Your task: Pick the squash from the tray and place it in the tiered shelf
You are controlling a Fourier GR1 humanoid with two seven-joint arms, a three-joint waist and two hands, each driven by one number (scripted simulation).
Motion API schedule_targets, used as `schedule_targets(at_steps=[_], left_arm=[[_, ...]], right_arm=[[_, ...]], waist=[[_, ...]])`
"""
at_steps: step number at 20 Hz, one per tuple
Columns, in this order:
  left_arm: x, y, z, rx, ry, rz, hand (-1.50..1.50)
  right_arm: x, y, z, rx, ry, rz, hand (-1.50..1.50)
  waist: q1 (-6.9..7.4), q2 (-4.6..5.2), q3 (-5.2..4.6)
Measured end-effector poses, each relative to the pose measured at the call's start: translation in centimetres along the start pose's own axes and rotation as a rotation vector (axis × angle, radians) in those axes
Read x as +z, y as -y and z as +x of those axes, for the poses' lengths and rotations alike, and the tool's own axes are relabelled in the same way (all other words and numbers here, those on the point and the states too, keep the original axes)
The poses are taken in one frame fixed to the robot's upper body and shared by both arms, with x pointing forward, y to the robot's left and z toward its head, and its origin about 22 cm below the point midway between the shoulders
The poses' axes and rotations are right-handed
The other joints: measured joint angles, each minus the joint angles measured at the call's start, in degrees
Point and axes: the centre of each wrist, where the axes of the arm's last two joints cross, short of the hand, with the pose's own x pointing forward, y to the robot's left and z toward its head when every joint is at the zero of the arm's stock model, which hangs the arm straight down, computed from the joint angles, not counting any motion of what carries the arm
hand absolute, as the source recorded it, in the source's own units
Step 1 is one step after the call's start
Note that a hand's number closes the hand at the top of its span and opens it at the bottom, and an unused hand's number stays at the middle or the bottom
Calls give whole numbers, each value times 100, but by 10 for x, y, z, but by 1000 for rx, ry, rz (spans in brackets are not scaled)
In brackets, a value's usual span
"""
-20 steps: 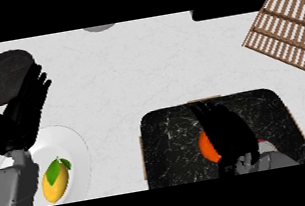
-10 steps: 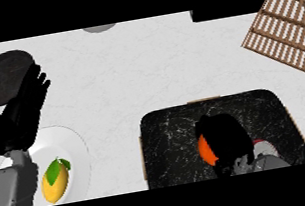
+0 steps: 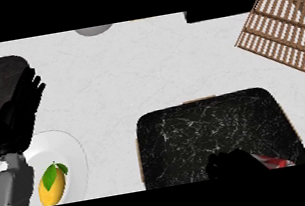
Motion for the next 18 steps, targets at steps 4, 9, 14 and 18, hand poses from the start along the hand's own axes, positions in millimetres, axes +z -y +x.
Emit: schedule_targets(at_steps=[4, 9, 14, 18], left_arm=[[2, -5, -2, 3, 2, 14, 0], [3, -7, -1, 4, 4, 23, 0], [6, -6, -4, 6, 3, 23, 0], [6, -9, -4, 4, 5, 26, 0]], right_arm=[[53, -12, -12, -16, 155, -10, 150], [96, 2, -9, -212, 276, -142, 150], [118, 25, -11, -344, 315, -350, 150], [124, 34, -24, -349, 286, -477, 150]], waist=[[-61, 21, 17], [-99, 39, 28], [-130, 45, 28], [-139, 56, 25]])
